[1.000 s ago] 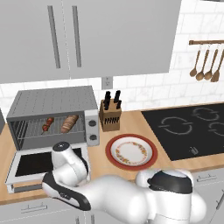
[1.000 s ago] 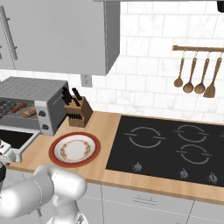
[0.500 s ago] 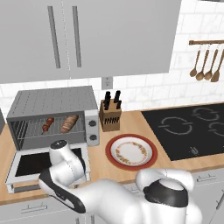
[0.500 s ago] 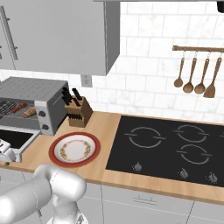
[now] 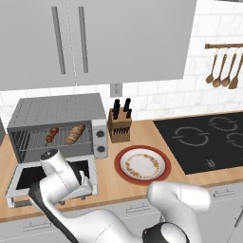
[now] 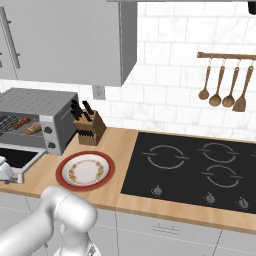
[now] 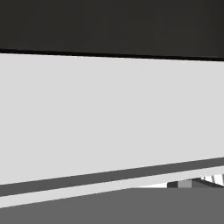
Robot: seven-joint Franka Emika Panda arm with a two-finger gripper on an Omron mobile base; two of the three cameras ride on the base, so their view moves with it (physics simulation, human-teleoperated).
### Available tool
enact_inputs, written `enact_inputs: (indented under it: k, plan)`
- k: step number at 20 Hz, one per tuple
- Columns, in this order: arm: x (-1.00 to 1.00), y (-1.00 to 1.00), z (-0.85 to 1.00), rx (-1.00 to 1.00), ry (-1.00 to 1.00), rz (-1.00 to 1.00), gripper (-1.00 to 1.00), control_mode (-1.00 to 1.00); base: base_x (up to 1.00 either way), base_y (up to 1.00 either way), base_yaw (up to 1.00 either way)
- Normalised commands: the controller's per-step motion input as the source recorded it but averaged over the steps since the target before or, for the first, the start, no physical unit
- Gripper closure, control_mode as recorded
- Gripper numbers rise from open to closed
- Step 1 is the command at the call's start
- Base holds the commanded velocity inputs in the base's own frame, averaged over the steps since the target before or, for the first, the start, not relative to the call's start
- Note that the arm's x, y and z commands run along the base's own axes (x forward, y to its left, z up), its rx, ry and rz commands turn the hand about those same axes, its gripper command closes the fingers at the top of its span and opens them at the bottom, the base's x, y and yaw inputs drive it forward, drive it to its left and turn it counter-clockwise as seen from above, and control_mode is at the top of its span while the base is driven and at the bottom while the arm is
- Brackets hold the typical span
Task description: Pick up the kebab skewer and baguette bread, and place them inside the toaster oven. Close the toaster oven door and start by setting the timer.
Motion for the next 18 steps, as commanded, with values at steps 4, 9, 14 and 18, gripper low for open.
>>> enact_inputs:
  k: [4, 9, 14, 18]
  plan:
    - [0.66, -0.08, -0.02, 0.13, -0.44, 0.0, -1.0, -1.0, 0.0, 0.0, 0.0]
    - [0.82, -0.14, -0.01, 0.17, -0.44, 0.0, -1.0, -1.0, 0.0, 0.0, 0.0]
    - [0.85, -0.16, -0.05, 0.19, -0.48, 0.0, -1.0, -1.0, 0.0, 0.0, 0.0]
    - [0.91, -0.23, -0.06, 0.2, -0.52, 0.01, -1.0, -1.0, 0.0, 0.0, 0.0]
